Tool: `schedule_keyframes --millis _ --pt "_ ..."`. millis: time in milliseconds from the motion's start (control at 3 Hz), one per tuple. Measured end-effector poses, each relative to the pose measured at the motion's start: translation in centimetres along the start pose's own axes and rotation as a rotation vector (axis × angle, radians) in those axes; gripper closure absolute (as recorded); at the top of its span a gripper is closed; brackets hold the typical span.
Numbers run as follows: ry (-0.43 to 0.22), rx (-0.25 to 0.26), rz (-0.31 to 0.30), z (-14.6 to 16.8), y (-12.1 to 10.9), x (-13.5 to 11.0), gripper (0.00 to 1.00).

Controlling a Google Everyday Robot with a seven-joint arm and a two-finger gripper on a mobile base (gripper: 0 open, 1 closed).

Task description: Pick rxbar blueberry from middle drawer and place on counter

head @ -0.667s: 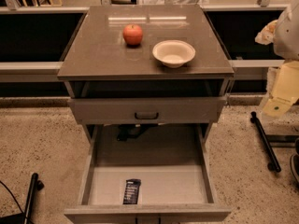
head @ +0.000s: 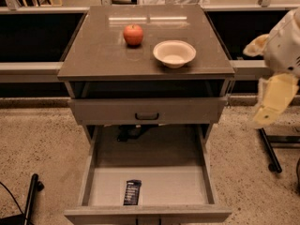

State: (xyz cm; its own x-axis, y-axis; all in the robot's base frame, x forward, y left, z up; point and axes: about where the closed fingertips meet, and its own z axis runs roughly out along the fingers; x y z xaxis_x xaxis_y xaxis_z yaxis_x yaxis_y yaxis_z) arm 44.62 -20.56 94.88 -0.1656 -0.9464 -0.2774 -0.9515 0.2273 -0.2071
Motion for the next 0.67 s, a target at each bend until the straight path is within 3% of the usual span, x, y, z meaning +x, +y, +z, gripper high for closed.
schedule_keyframes --millis 333,667 --pt "-0.220 -0.161 -0.027 11.1 2.3 0.9 0.00" --pt "-0.346 -0.359 -0.105 19.4 7.5 -0.2 0.00"
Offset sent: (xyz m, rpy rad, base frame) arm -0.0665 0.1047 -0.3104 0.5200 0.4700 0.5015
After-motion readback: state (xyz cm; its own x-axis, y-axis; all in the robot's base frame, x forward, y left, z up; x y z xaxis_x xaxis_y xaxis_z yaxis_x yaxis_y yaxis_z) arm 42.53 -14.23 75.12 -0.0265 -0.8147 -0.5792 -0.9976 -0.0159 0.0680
